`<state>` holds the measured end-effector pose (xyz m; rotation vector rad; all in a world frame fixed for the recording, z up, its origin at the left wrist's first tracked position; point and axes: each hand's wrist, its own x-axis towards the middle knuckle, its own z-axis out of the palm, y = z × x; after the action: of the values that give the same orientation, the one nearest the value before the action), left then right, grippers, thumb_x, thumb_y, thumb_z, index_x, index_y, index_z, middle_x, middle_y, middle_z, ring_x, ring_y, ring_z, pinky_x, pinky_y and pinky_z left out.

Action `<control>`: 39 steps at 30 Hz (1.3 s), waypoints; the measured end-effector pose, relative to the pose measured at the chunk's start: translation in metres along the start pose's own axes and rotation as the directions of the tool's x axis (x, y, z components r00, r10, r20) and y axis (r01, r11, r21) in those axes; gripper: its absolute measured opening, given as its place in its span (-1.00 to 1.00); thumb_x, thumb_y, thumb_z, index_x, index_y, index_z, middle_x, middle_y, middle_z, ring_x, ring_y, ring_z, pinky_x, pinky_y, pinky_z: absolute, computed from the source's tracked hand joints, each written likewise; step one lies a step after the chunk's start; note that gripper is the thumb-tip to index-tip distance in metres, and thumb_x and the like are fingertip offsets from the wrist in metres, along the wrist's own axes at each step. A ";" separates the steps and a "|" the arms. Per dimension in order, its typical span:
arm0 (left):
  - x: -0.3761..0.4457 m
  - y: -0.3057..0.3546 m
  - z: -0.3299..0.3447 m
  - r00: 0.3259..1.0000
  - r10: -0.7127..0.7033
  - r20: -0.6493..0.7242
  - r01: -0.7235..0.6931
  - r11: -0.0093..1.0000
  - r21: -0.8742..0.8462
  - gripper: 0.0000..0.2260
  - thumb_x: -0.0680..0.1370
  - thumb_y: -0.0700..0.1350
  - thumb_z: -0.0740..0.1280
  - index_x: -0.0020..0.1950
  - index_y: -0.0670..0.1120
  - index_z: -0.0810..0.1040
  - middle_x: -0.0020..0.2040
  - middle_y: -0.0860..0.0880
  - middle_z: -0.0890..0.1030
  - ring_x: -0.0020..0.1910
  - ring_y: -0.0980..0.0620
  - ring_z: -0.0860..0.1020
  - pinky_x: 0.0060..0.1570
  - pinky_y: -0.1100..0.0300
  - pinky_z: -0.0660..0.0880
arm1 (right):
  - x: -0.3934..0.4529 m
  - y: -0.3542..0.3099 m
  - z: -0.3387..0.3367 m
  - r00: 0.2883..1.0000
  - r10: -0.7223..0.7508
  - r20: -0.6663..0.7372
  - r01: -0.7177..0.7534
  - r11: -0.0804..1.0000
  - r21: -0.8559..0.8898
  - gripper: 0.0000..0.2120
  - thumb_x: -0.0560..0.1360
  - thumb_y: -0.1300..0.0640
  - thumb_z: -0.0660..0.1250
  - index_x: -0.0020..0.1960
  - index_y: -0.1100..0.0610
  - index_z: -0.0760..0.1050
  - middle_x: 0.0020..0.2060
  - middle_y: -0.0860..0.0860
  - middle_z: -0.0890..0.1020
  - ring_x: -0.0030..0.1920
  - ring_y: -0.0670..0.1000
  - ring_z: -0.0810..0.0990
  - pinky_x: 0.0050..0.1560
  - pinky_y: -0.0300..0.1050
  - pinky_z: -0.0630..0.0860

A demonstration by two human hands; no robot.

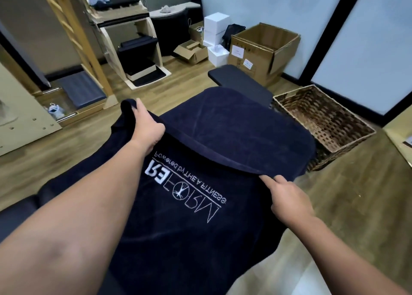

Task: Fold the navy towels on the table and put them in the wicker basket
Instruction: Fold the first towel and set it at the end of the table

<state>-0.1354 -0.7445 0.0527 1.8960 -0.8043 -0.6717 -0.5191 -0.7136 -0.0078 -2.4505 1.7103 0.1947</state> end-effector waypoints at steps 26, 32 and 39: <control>0.193 0.130 0.261 0.997 -0.019 -0.075 0.027 0.994 0.101 0.04 0.47 -0.28 0.52 0.66 -0.04 -0.20 0.66 -0.05 -0.18 0.62 -0.07 0.04 0.30 0.27 0.20 | 0.257 0.232 -0.032 0.974 -0.209 0.085 0.178 0.944 0.276 -0.27 0.49 0.30 0.20 0.61 -0.05 0.13 0.40 -0.13 0.40 0.29 0.06 0.54 0.22 0.00 0.50; 0.226 0.147 0.318 0.995 -0.028 -0.093 0.038 0.994 0.106 0.02 0.48 -0.14 0.55 0.66 -0.05 -0.15 0.66 -0.04 -0.15 0.62 -0.05 0.02 0.46 0.18 0.10 | 0.313 0.277 -0.025 0.975 -0.215 0.064 0.181 0.922 0.342 -0.29 0.48 0.34 0.24 0.58 -0.01 0.23 0.32 -0.11 0.46 0.27 0.01 0.53 0.28 -0.08 0.48; 0.242 0.149 0.365 0.999 -0.002 0.048 -0.004 0.994 0.113 0.03 0.51 -0.16 0.53 0.65 0.05 -0.21 0.66 -0.03 -0.21 0.63 0.00 -0.06 0.50 0.11 0.03 | 0.344 0.300 -0.019 0.984 -0.132 0.118 0.085 0.936 0.340 -0.37 0.50 0.38 0.24 0.54 0.06 0.31 0.28 -0.01 0.51 0.25 0.03 0.51 0.27 -0.16 0.41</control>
<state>-0.2854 -1.1799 0.0100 1.9872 -0.8898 -0.6854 -0.6820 -1.1361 -0.0679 -2.2165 1.4125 0.0539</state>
